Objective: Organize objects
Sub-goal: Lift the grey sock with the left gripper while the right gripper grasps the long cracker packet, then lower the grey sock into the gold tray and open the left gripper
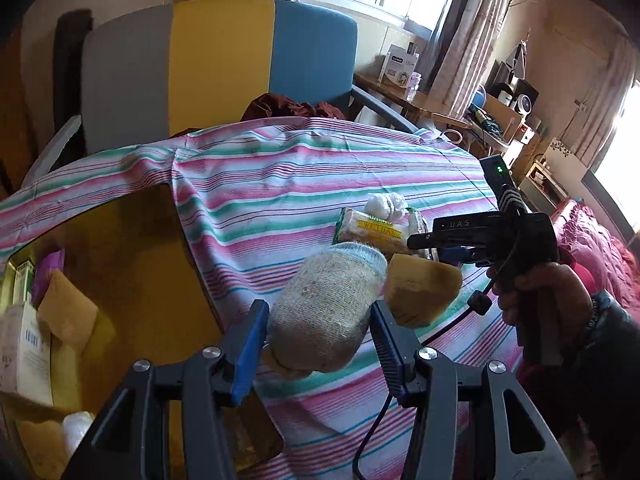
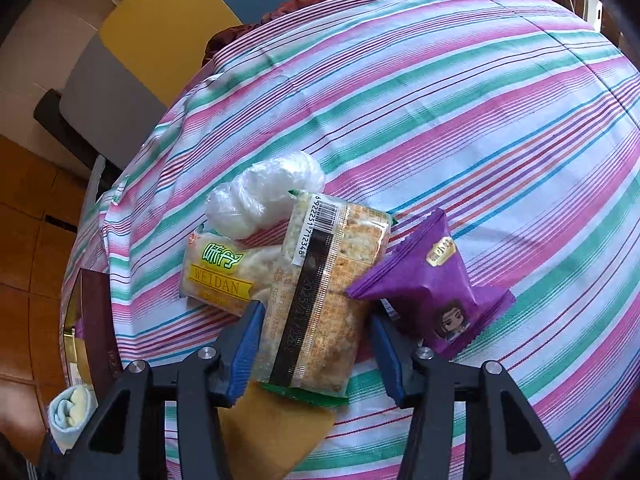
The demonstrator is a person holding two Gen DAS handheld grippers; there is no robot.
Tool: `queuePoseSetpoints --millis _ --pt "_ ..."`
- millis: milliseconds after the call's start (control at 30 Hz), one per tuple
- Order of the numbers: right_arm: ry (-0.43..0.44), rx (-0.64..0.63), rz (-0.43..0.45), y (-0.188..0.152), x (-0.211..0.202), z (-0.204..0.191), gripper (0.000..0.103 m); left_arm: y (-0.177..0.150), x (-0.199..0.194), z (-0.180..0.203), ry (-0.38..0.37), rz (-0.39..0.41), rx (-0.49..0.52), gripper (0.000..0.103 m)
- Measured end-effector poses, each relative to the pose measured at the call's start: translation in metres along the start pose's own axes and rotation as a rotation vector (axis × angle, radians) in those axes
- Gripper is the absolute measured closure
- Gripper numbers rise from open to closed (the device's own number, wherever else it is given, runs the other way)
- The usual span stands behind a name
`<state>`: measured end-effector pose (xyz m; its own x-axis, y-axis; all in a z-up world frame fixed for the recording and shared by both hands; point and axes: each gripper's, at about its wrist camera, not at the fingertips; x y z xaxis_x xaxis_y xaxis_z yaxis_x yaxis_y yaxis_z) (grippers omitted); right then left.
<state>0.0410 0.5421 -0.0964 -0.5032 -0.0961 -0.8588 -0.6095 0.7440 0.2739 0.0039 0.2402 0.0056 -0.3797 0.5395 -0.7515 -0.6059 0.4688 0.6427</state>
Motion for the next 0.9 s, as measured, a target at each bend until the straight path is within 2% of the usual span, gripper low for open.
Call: queuePoseSetpoints --millis 200,300,567,900 --pt "-0.062 -0.081 -0.009 -0.005 0.007 -0.008 0.05 -0.018 -0.011 -0.017 0.016 0.014 -0.065 0.05" --pt "-0.061 -0.084 -0.015 -0.004 0.007 -0.005 0.049 -0.023 -0.018 -0.018 0.031 0.032 -0.066 0.05" --pt "-0.163 -0.202 -0.019 -0.012 0.013 -0.021 0.049 -0.031 -0.032 -0.028 0.07 0.054 -0.084 0.05" --pt "-0.189 -0.232 -0.018 -0.013 0.014 -0.023 0.049 -0.05 -0.048 -0.077 0.157 0.062 -0.198 0.05"
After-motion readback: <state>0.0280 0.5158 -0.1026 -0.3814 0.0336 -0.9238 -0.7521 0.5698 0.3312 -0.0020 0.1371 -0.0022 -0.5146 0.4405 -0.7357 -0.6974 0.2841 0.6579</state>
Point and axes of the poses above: each gripper's, at about its wrist camera, not at the fingertips, and x roughly the way its jaws point, z to its right, y to its top, and after that the axes turned 5 degrees about y, right-handed
